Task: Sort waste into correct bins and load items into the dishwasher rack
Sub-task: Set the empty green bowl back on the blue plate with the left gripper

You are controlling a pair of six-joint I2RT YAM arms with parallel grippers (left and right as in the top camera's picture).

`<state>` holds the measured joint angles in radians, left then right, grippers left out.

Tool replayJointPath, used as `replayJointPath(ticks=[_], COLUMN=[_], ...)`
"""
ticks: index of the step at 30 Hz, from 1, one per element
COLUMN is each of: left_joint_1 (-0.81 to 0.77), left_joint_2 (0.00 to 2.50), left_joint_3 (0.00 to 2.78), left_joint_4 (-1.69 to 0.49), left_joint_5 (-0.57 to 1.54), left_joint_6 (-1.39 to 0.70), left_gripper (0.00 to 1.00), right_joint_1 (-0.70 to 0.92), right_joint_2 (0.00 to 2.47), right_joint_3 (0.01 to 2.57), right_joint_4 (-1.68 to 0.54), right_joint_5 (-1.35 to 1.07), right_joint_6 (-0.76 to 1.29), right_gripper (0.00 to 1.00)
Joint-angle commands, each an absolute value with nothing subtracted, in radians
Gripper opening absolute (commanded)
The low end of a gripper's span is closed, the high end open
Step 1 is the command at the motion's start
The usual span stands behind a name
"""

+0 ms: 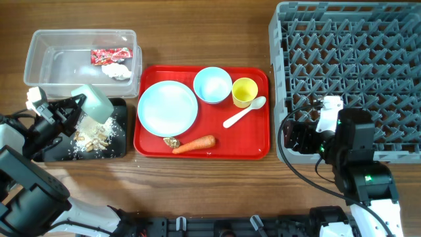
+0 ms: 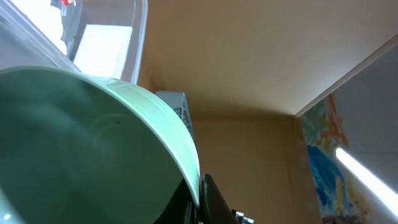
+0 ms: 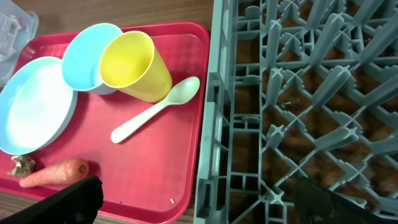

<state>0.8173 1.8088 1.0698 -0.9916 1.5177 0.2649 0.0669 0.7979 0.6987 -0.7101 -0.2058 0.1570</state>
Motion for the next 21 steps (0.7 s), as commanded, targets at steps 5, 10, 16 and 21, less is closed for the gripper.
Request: replayJointPath(ticks=[5,10,16,21], left_joint_1=[0.654,0.378,0.030,-0.229], left_joint_2=[1.741,1.642,1.625,1.625], left_joint_3=[1.067,1.105,1.106,1.106], left_joint_4=[-1.055,-1.010,-0.776,-0.650], left_joint_5=[1.461,1.251,0.848,0.367], left_joint_6=[0.368,0.339,0.055,-0.131], left_gripper=[0.04,0.04,0.04,0.04], right_joint_1=[0.069,0.069,0.069,0.069], right_joint_2=[0.799,0.799,0.799,0.799], right_joint_3=[0.726,0.726,0.726,0.726], right_joint_4=[-0.709,-0.708,-0.709,-0.712], right_joint_5=[-0.220,-0.220,-0.220,-0.220], right_joint_6=[0.168,0.167,0.167,0.168], right_gripper=[1.00,1.00,1.00,1.00])
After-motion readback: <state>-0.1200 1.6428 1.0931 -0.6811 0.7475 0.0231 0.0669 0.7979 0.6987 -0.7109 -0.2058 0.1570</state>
